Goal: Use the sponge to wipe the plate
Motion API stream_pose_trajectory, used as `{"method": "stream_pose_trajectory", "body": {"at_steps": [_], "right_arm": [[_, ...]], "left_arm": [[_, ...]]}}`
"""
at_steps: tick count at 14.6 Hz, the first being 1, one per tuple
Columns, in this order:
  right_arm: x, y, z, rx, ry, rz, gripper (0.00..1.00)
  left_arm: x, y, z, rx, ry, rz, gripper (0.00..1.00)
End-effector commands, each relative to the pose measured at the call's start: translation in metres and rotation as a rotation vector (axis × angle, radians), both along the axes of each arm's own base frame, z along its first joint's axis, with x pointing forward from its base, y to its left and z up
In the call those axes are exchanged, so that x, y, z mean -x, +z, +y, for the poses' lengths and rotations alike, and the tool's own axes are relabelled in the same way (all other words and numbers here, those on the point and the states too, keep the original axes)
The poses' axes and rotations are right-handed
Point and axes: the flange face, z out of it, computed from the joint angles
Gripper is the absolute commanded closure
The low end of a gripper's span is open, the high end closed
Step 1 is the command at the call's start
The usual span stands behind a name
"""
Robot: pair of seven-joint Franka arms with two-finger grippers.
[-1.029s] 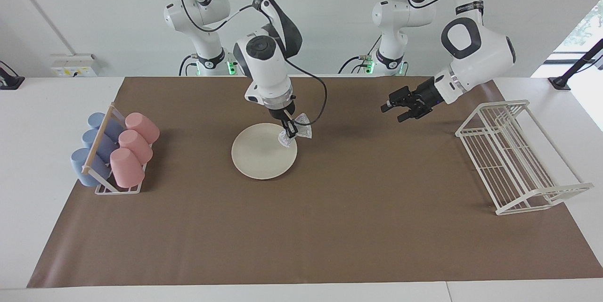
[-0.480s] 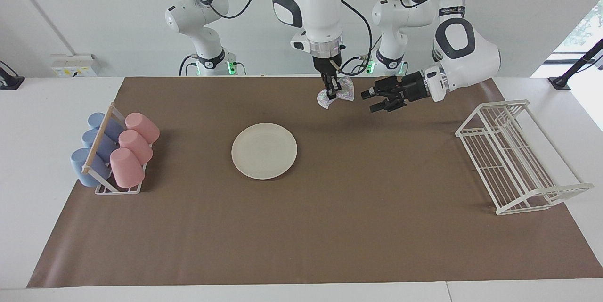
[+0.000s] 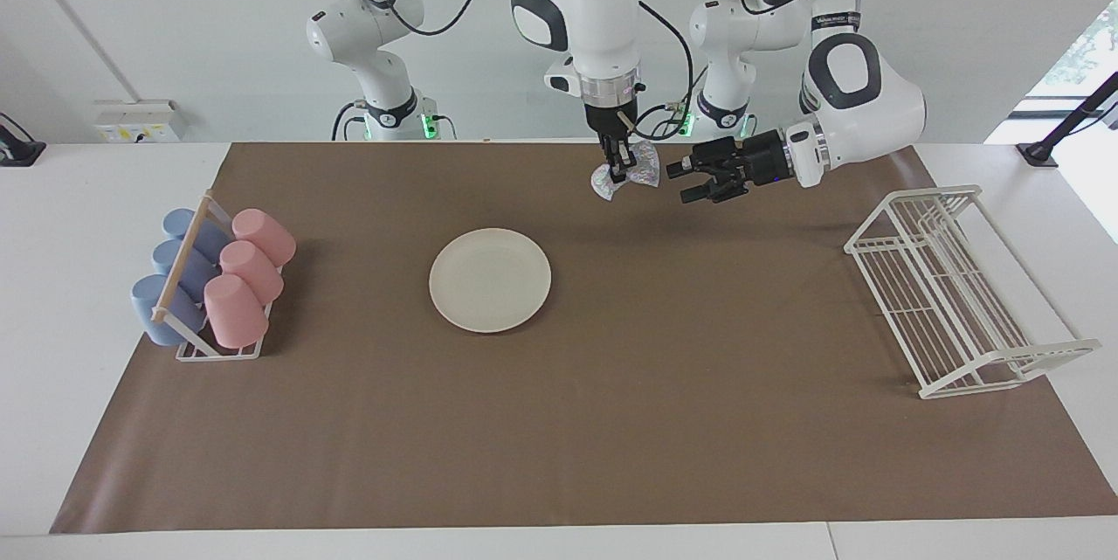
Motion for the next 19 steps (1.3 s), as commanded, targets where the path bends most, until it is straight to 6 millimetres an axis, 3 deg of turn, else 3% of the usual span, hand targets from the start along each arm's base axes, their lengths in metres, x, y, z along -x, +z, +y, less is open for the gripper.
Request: {"method": "stream_pose_trajectory", "body": {"at_steps": [1,3,5,6,7,8,17,18,19], "right_arm": [[-0.0039,0.0025,0.0008,0.014,-0.009,0.000,1.00],[-0.0040,0.0026,0.0007,0.014,-0.010,0.000,1.00],[-0.0046,0.0025,0.0001,0.014,-0.011,0.000,1.00],[-0.0040,0.0026,0.0007,0.014,-0.010,0.000,1.00],[-0.0045,0.0025,0.0002,0.013,-0.011,0.001,1.00],[-0.0046,0.0026,0.0001,0.013,-0.011,0.001,1.00],[-0.0107,0.0033,-0.0063,0.013,-0.016,-0.001,1.00],[-0.0126,0.0032,-0.0077,0.010,-0.013,-0.006,0.94],[-0.0117,0.0023,-0.0082,0.013,0.012,-0.009,0.64]], "left_arm": [[0.0061,0.0009,-0.0128,0.021,-0.019,-0.045,0.02],[0.0079,-0.0005,-0.0125,0.024,-0.029,-0.049,0.07],[0.0077,-0.0012,-0.0125,0.024,-0.029,-0.047,0.27],[0.0078,-0.0012,-0.0126,0.025,-0.030,-0.047,0.50],[0.0079,-0.0013,-0.0126,0.023,-0.031,-0.047,0.80],[0.0088,-0.0005,-0.0148,0.024,-0.034,-0.046,1.00],[0.0105,0.0004,-0.0154,0.025,-0.031,-0.021,1.00],[0.0109,-0.0002,-0.0149,0.026,-0.031,-0.017,1.00],[0.0110,0.0006,-0.0143,0.030,-0.036,-0.014,1.00]]}}
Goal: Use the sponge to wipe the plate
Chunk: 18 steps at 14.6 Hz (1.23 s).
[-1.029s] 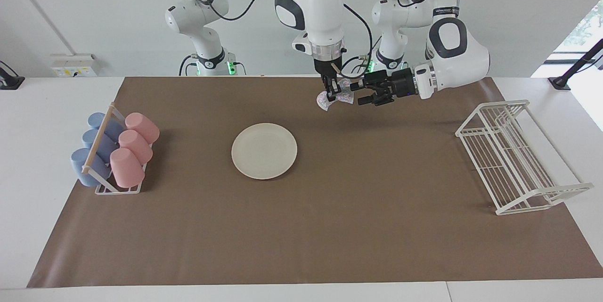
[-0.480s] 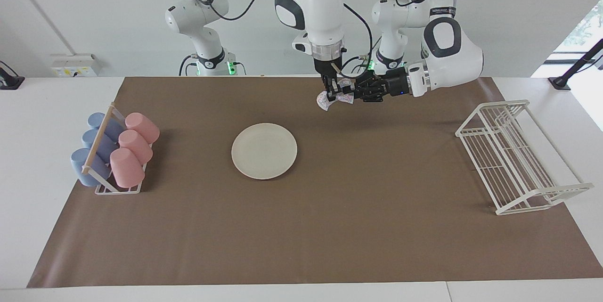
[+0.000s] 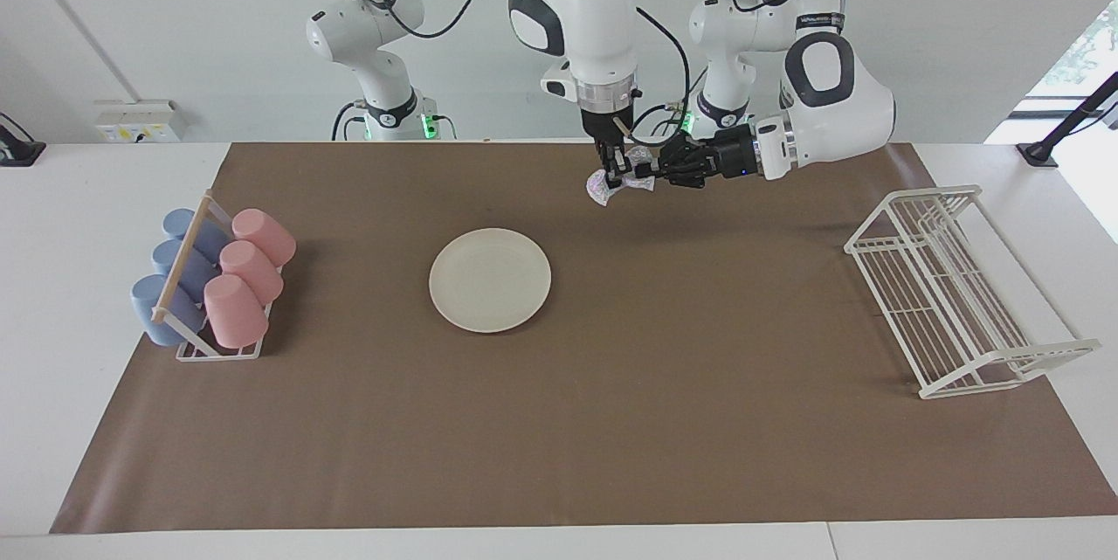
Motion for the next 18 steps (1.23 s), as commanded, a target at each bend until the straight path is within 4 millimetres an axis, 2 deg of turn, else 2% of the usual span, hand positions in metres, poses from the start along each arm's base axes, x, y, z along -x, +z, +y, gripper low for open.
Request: {"method": "stream_pose_trajectory", "body": {"at_steps": [1,2,4,6,10,12,13,15,16,18], "right_arm": [[-0.007,0.002,-0.008,0.021,0.052,-0.013,0.19],[-0.010,0.004,-0.014,0.029,0.083,-0.021,0.00],[-0.028,0.014,-0.048,0.036,0.120,-0.038,0.00],[-0.041,0.026,-0.082,0.055,0.241,-0.051,0.00],[-0.060,0.050,-0.169,0.099,0.556,-0.052,0.00],[-0.065,0.063,-0.220,0.113,0.701,-0.043,0.00],[-0.064,0.065,-0.246,0.115,0.761,-0.009,0.00],[-0.063,0.068,-0.286,0.106,0.846,0.048,0.00],[-0.065,0.074,-0.303,0.104,0.893,0.036,0.00],[-0.063,0.088,-0.321,0.109,0.957,0.004,0.00]], "left_arm": [[0.005,0.001,0.003,0.015,0.006,0.014,1.00],[0.004,0.001,0.004,0.015,0.010,0.016,1.00],[0.004,0.001,0.005,0.012,0.015,0.025,1.00],[0.001,0.002,0.007,-0.005,0.032,0.042,1.00],[-0.004,0.003,0.016,-0.195,0.027,0.061,1.00],[-0.005,0.004,0.018,-0.257,0.037,0.074,1.00],[-0.005,0.004,0.018,-0.327,0.035,0.086,1.00],[-0.013,0.016,0.018,-0.506,0.070,0.102,1.00],[-0.012,0.018,0.006,-0.600,0.082,0.122,1.00],[-0.012,0.017,-0.003,-0.827,0.092,0.074,1.00]]}}
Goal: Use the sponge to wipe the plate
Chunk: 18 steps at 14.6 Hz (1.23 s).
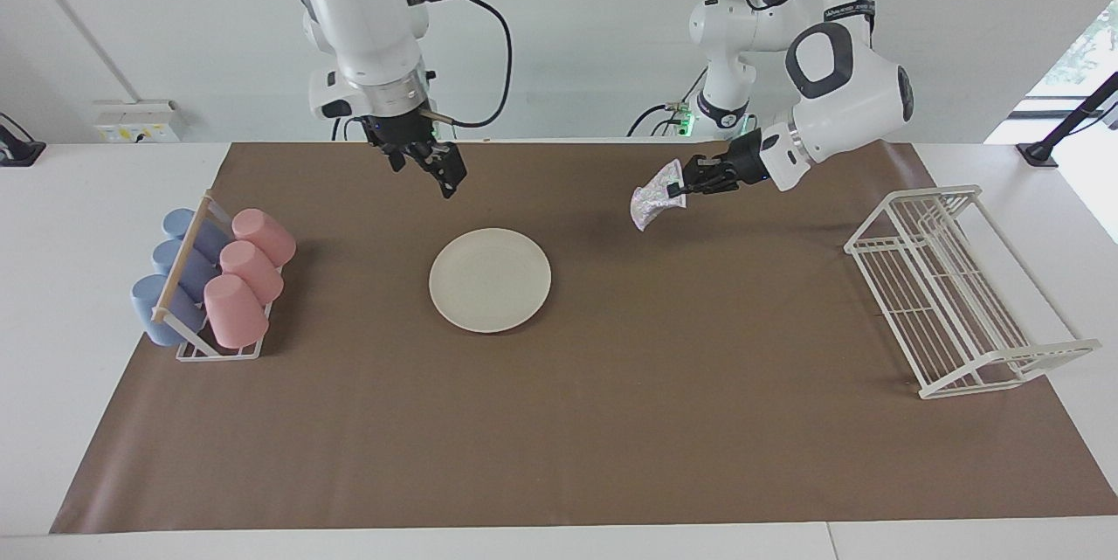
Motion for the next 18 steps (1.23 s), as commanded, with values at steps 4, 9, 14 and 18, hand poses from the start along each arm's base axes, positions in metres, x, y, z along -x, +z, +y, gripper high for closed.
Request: {"method": "stream_pose_trajectory", "body": {"at_steps": [4,9,14,18], "right_arm": [[0.012,0.020,-0.058,-0.003,0.186,-0.020,0.00],[0.006,0.022,-0.108,-0.017,0.339,-0.032,0.00],[0.002,0.024,-0.117,-0.024,0.492,-0.051,0.00],[0.003,0.026,-0.130,-0.029,0.504,-0.035,0.00]], "left_arm": [[0.001,-0.001,-0.007,-0.450,-0.046,-0.074,1.00],[-0.002,0.017,0.011,-0.731,-0.121,-0.085,1.00],[-0.014,0.028,0.024,-1.080,-0.170,-0.070,1.00],[-0.037,0.016,0.046,-1.345,-0.214,-0.037,1.00]]}}
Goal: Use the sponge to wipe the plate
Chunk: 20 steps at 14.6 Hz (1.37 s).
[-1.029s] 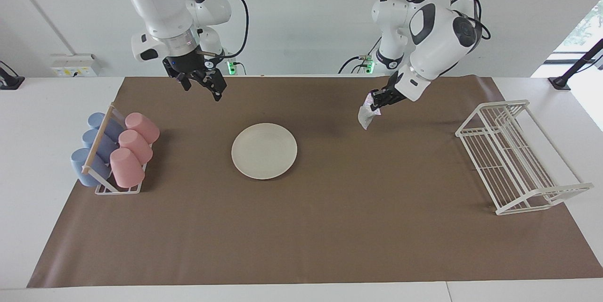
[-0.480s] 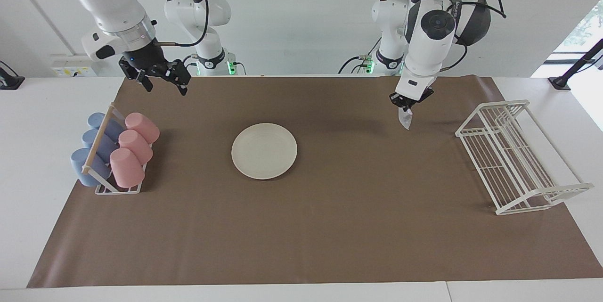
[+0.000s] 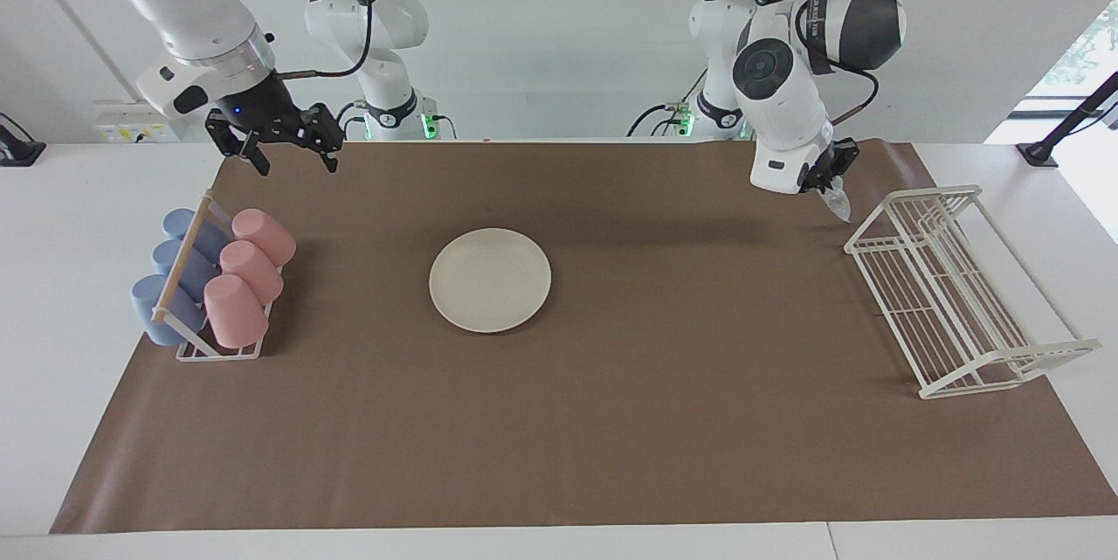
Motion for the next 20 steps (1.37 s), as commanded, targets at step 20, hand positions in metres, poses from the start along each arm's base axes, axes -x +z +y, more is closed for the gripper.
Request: {"method": "stream_pose_trajectory", "body": {"at_steps": [20], "right_arm": [[-0.011,-0.022,-0.013,0.032,0.068,0.001,0.00]], "left_arm": [[-0.133,-0.097,0.091,-0.420,0.006,-0.258,1.00]]}}
